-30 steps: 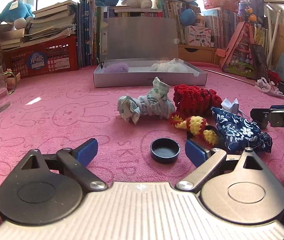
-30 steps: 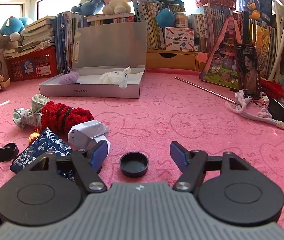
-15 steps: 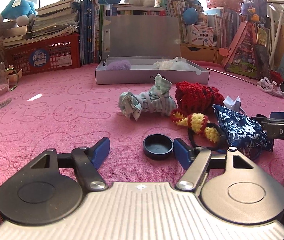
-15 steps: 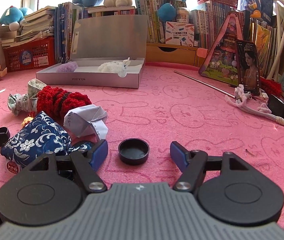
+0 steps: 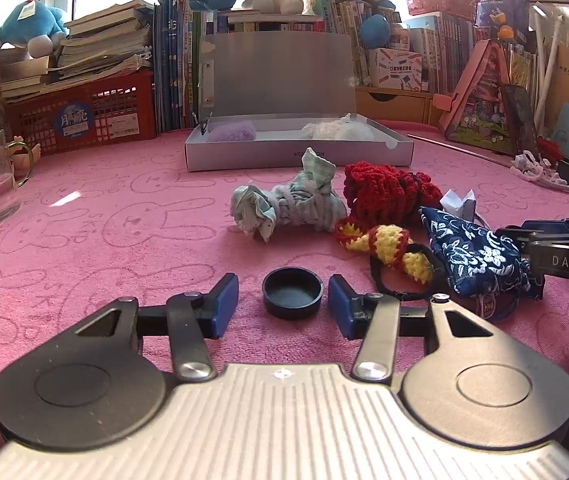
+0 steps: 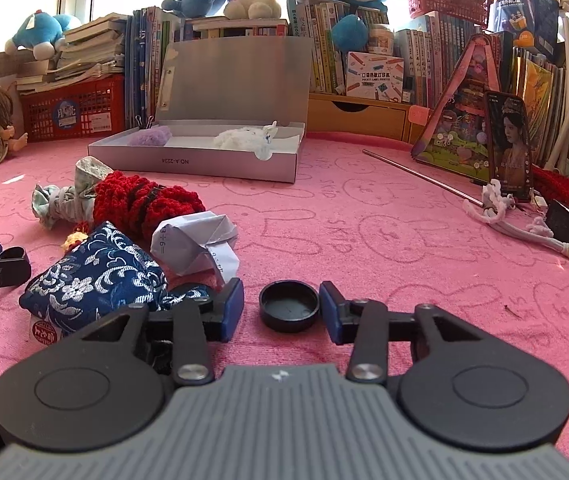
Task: Organize objects
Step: 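Lower left gripper onto black round cap and close on it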
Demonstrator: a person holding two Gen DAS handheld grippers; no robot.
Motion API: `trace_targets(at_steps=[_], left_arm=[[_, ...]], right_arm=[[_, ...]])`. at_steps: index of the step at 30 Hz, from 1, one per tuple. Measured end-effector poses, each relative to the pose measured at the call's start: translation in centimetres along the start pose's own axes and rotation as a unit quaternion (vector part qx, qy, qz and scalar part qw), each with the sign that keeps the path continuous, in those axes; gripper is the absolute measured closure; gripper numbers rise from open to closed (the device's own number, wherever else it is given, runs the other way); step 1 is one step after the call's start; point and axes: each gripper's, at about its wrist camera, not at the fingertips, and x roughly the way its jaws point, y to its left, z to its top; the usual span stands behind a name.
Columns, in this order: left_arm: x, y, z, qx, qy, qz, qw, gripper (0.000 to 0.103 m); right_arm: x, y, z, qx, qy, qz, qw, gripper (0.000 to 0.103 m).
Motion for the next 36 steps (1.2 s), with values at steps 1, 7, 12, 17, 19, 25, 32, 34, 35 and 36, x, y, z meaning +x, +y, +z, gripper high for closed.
trace_targets(at_steps=[1,7,12,17,19,25,32,34,35,36], left_arm=[[0.0,0.0,0.0,0.000,0.000,0.001,1.0000,0.047],[-0.2,0.2,0.1,-0.010,-0.001,0.004,0.9999,0.063],[-0.2,0.8,0.5,-0.027,0.000,0.011,0.9996,0.065],[-0.3,0.9,1.3,-0.025,-0.009,0.014,0.9995,0.065],[-0.3,0.9,1.6,-0.023,-0.013,0.013,0.9996,0.065],[-0.3,1.0,2.4,-0.025,-0.020,0.009,0.9994,0.065],[0.1,1.2,3.2,-0.028,-0.023,0.005,0.9993,0.065],[0.2,1.1,3.5,-0.026,-0.025,0.005,0.9993,0.065],[0.2,1.1,3.6,-0.026,-0.025,0.005,0.9993,0.065],[0.2,1.1,3.7,-0.026,-0.026,0.005,0.9993,0.065]], right_arm=[[0.0,0.2,0.0,-0.002,-0.001,0.000,1.000,0.061],[-0.2,0.5,0.0,-0.008,-0.005,-0.001,1.000,0.065],[-0.5,0.5,0.4,-0.007,-0.014,-0.007,1.000,0.066],[-0.6,0.4,1.2,-0.008,-0.021,-0.009,1.000,0.066],[-0.6,0.3,1.5,-0.006,-0.023,-0.009,1.000,0.066],[-0.7,0.2,2.2,-0.001,-0.028,-0.008,1.000,0.066],[-0.4,0.0,3.1,0.006,-0.029,-0.003,1.000,0.066],[-0.3,0.0,3.4,0.010,-0.030,-0.002,1.000,0.066],[-0.2,0.0,3.5,0.011,-0.030,-0.001,0.999,0.066],[-0.2,0.0,3.6,0.014,-0.030,0.000,0.999,0.066]])
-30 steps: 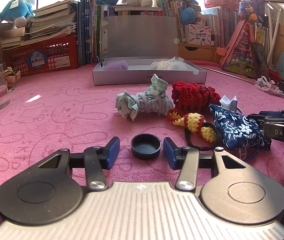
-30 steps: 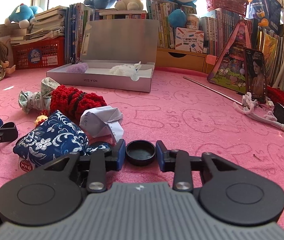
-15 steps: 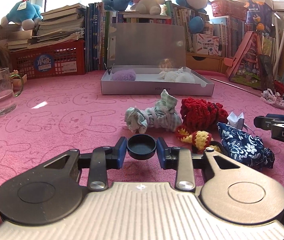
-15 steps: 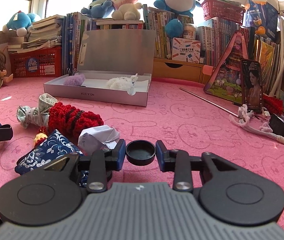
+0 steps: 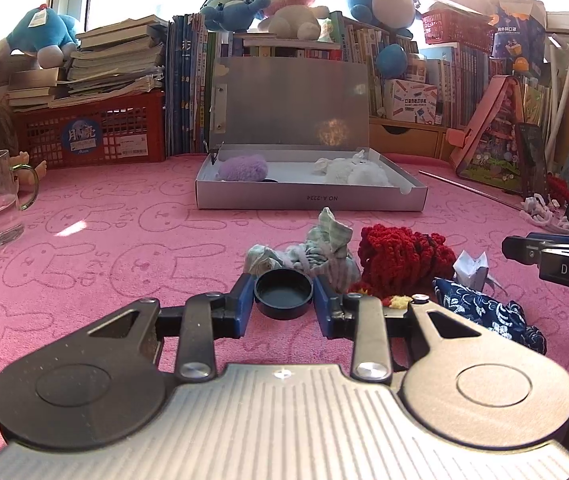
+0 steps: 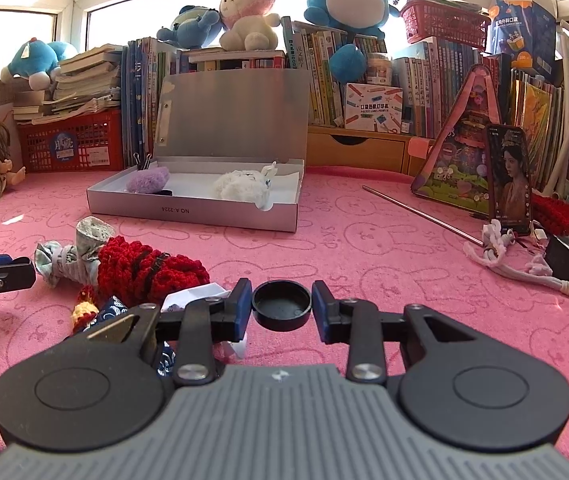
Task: Organize objects
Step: 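Lower left gripper onto black round cap and close on it, then carry the black cap in the left gripper into the box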
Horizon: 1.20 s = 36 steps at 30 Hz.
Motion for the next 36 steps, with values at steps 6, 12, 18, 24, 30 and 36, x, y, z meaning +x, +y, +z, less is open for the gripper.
trace_targets(at_steps=[6,12,18,24,30,36], left_arm=[[0.5,0.0,0.6,-0.002,0.000,-0.004,1.0000,0.065],[1.3,0.1,1.8,-0.007,-0.004,-0.010,0.9999,0.065],[2.0,-0.1,3.3,-0.001,-0.015,-0.018,0.9997,0.065],[2.8,-0.2,4.8,-0.003,-0.024,-0.023,0.9994,0.065],[3.9,0.0,6.5,-0.006,-0.028,-0.028,0.9992,0.065],[5.3,0.4,7.9,-0.009,-0.030,-0.032,0.9990,0.065]], right_arm=[[0.4,0.1,0.7,0.004,-0.001,0.006,1.000,0.066],[0.9,0.8,1.8,-0.008,-0.009,0.004,1.000,0.066],[1.9,1.2,3.1,-0.005,-0.015,0.008,1.000,0.066],[2.9,1.1,4.3,0.009,-0.013,0.016,1.000,0.066],[4.0,0.5,5.4,0.028,-0.008,0.022,0.999,0.066],[5.1,0.0,6.7,0.034,-0.010,0.021,0.999,0.066]])
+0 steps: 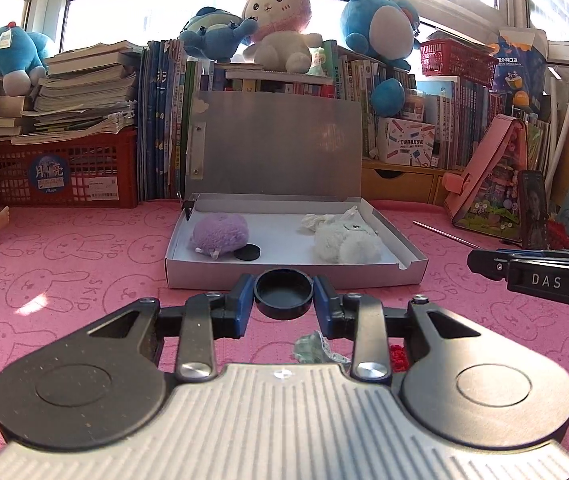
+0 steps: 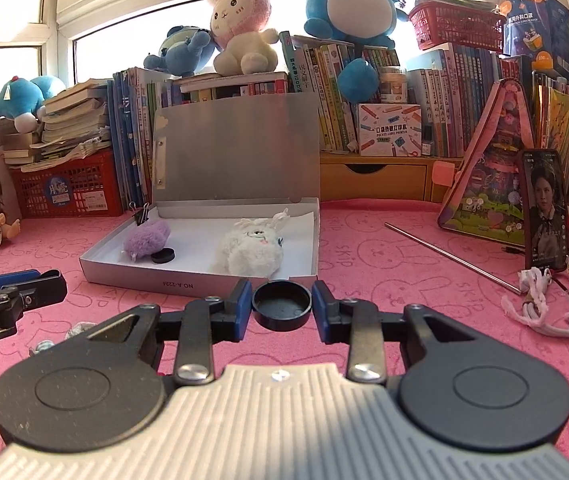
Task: Organize objects
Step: 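Carry the black cap in the left gripper into the box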
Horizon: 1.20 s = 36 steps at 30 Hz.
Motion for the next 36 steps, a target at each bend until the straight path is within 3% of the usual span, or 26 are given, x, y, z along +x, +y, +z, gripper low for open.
trace_targets(at_steps=[9,19,28,36], left_arm=[[2.8,1.0,2.9,-0.005,-0.007,-0.002,1.0000,0.065],[6.7,2.1,4.4,-0.024,0.019,-0.001,0.9995,0.065],[10.9,3.5,5.1,-0.056,0.058,0.000,0.9967,0.065],[15.3,3.8,5.5,-0.096,0.104,-0.020,0.9897,0.065]], right_arm=[[2.8,-0.2,2.1,0.005,0.011,0.008,1.000,0.066],[6.4,-0.2,2.9,0.025,0.035,0.019,0.999,0.066],[9.6,0.4,3.1,0.022,0.067,0.026,0.997,0.066],[13.4,0.6,4.0,0.073,0.097,0.069,0.990,0.066]])
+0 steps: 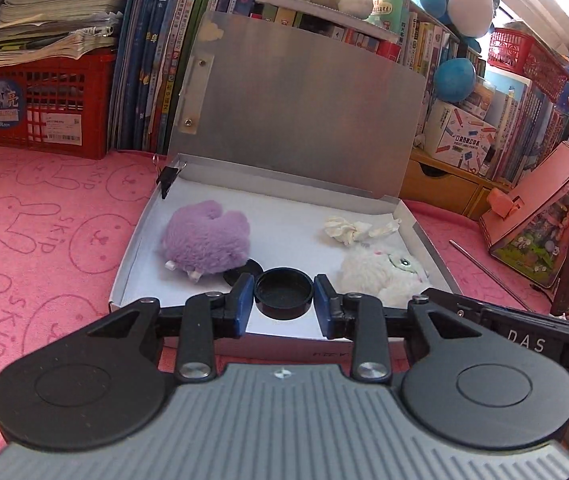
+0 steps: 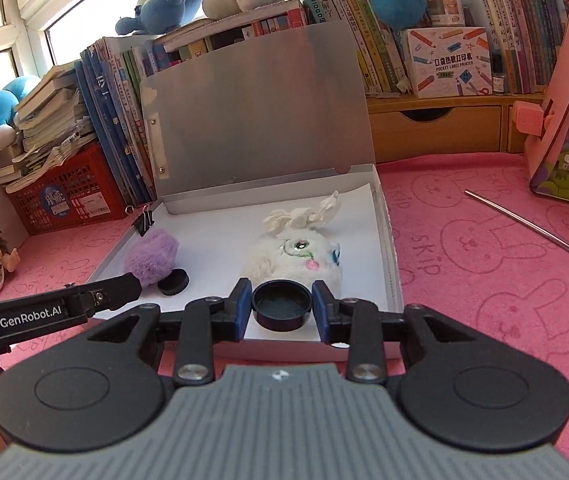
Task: Organize objects
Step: 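Carry the black cap in the left gripper into the box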
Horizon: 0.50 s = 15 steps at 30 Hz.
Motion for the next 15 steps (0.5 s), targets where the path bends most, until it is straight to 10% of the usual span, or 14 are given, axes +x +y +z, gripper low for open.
trace_targets(at_steps=[15], left_arm=[[4.9,0.7,0.5,0.000,0.044,0.005,0.9990,0.065]], right_arm=[[4.9,-1.3,0.5,0.004,0.035,-0.004,0.999,0.066]])
